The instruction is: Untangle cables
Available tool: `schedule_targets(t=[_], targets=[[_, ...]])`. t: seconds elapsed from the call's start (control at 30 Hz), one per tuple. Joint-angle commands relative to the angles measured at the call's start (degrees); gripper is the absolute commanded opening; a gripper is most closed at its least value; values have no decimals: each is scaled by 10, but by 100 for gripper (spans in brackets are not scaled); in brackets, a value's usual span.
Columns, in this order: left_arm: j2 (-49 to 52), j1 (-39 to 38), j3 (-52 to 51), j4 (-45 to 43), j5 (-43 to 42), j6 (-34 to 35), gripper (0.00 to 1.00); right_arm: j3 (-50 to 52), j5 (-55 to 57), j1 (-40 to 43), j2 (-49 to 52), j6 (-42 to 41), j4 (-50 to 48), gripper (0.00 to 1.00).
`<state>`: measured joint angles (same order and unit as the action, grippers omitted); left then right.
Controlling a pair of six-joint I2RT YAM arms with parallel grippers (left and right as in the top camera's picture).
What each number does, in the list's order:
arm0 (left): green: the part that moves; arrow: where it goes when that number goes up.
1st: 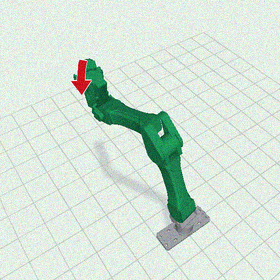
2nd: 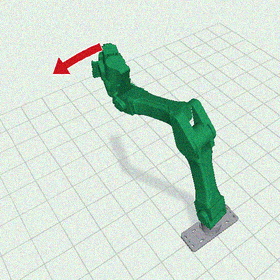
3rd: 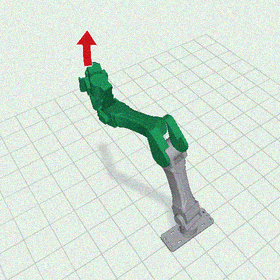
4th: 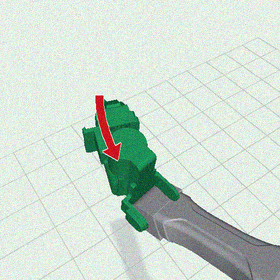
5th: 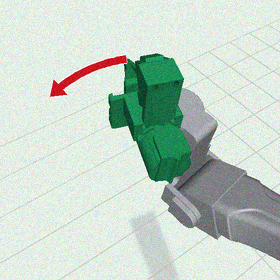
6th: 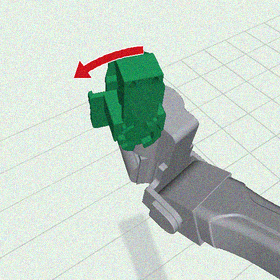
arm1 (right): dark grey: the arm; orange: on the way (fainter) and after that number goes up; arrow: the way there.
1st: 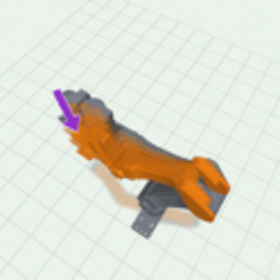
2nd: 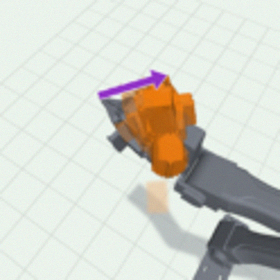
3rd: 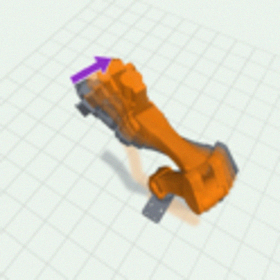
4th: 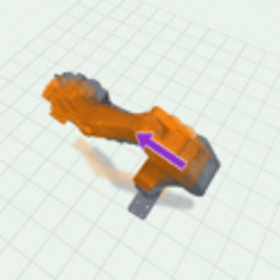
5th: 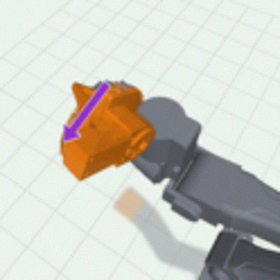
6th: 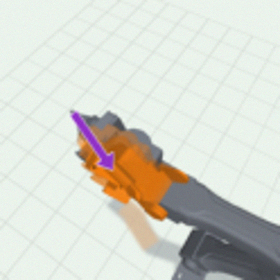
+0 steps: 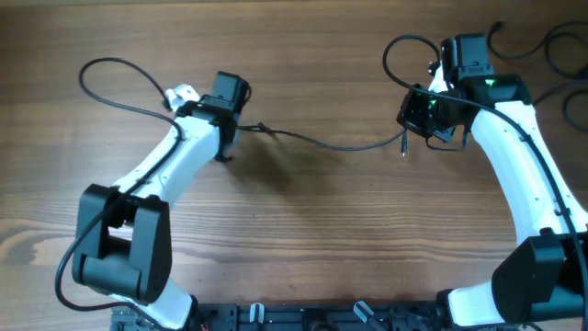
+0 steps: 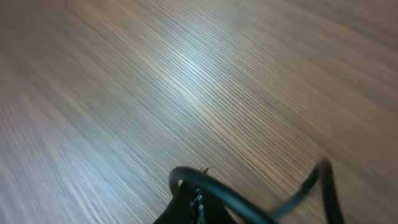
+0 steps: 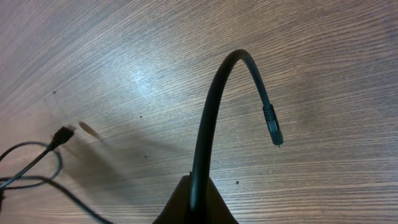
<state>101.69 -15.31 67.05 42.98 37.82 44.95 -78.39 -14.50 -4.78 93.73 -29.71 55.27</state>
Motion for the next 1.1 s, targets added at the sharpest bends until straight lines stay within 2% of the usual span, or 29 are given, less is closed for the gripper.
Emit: schedule_targets(t=[0.0, 0.1, 0.3, 0.4, 0.5, 0.6, 0.73, 0.9, 0.97, 1.0, 1.07], targets=[[-8, 31, -3, -1, 136, 9, 4, 1, 12, 1, -3, 4, -2, 4], [-50, 36, 17, -2, 178, 9, 4, 1, 12, 1, -3, 4, -10, 5], [-207, 36, 72, -21, 175, 9, 4, 1, 12, 1, -3, 4, -12, 4], [-277, 36, 72, -27, 160, 9, 4, 5, 11, 1, -3, -5, -8, 4], [-318, 36, 72, -18, 71, 3, 4, 33, -9, 1, -3, -8, -16, 4], [-326, 36, 72, -13, -19, -37, 4, 74, -10, 1, -3, -35, -39, 4], [-325, 51, 72, 19, -4, -57, 4, 104, -10, 1, -3, -34, -65, 4], [-323, 125, 72, 66, 38, -56, 4, 105, 40, 1, -3, -55, -67, 4], [-321, 154, 71, 93, 35, -45, 4, 105, 44, 1, -3, -68, -69, 4], [-319, 166, 71, 116, 34, -12, 4, 105, 44, 1, -3, -70, -71, 4], [-315, 174, 71, 128, 3, -5, 4, 105, 43, 1, -3, -70, -75, 5]])
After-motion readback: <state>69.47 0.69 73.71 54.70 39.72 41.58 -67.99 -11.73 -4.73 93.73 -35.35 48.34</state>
